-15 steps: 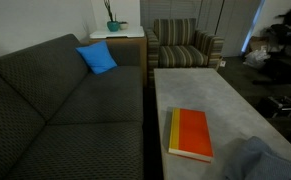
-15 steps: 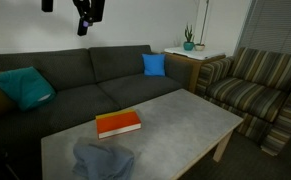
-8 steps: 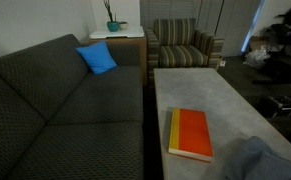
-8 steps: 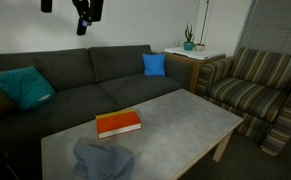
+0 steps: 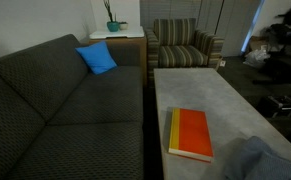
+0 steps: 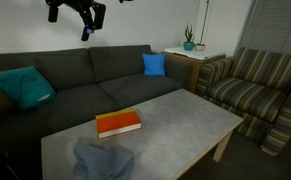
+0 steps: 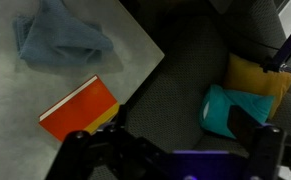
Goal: Move the book to the right slightly
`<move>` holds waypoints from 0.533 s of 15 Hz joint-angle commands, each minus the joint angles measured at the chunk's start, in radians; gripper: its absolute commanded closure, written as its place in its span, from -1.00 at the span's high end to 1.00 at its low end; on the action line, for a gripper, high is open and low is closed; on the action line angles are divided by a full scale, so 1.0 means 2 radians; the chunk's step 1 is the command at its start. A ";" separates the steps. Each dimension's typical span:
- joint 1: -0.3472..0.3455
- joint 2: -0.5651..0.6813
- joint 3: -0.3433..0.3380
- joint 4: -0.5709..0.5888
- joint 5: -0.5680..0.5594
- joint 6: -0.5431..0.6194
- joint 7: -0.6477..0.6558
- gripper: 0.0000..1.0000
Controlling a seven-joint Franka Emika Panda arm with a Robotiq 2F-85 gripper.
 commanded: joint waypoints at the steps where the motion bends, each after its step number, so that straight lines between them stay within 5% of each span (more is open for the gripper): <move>1: -0.008 0.073 0.035 0.070 -0.004 -0.015 -0.009 1.00; 4: -0.012 0.120 0.061 0.118 -0.011 -0.030 -0.012 1.00; 5: -0.017 0.084 0.064 0.078 -0.005 -0.006 0.001 1.00; 8: -0.018 0.117 0.075 0.107 -0.007 -0.013 0.001 1.00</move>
